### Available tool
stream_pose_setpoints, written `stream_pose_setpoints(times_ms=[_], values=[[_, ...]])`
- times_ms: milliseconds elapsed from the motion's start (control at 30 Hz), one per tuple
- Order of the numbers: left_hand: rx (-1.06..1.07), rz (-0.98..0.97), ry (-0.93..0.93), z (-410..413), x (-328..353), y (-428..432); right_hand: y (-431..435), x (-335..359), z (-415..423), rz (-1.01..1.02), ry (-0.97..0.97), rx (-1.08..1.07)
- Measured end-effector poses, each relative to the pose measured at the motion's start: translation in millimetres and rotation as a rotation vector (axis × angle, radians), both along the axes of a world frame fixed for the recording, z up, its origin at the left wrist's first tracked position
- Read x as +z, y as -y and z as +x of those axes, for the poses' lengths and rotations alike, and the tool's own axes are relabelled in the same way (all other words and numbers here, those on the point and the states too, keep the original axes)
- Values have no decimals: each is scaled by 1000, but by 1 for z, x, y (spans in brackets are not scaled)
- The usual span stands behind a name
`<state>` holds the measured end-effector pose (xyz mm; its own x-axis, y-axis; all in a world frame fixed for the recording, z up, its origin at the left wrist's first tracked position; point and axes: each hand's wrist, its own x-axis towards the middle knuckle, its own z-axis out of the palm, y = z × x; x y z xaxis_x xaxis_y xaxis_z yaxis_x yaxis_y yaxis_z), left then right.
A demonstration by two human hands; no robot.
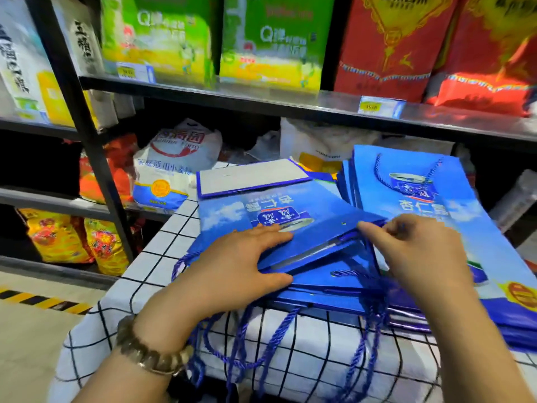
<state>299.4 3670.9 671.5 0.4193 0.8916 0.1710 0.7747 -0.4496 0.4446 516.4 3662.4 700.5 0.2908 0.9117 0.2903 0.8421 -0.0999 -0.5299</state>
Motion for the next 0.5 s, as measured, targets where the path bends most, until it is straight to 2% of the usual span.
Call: stream_pose_setpoints(times_ms=[33,100,200,300,400,467,500], values=[[-9,11,-35,0,1,1,1,2,0,49,80,27],[-33,19,-93,0,3,3,2,2,-8,79,95,259],[-26,9,-119,-3,12,11,-1,-11,-29,-139,175,661],[69,172,-304,-17,24,22,-3,-17,-37,-232,226,697],[130,207,-409,-25,35,32,-4,-16,-39,-215,232,693],[187,212,-328,-27,41,35,-5,-15,-41,-204,240,703],[214,199,-208,-26,41,33,-4,-15,-44,-201,253,703]])
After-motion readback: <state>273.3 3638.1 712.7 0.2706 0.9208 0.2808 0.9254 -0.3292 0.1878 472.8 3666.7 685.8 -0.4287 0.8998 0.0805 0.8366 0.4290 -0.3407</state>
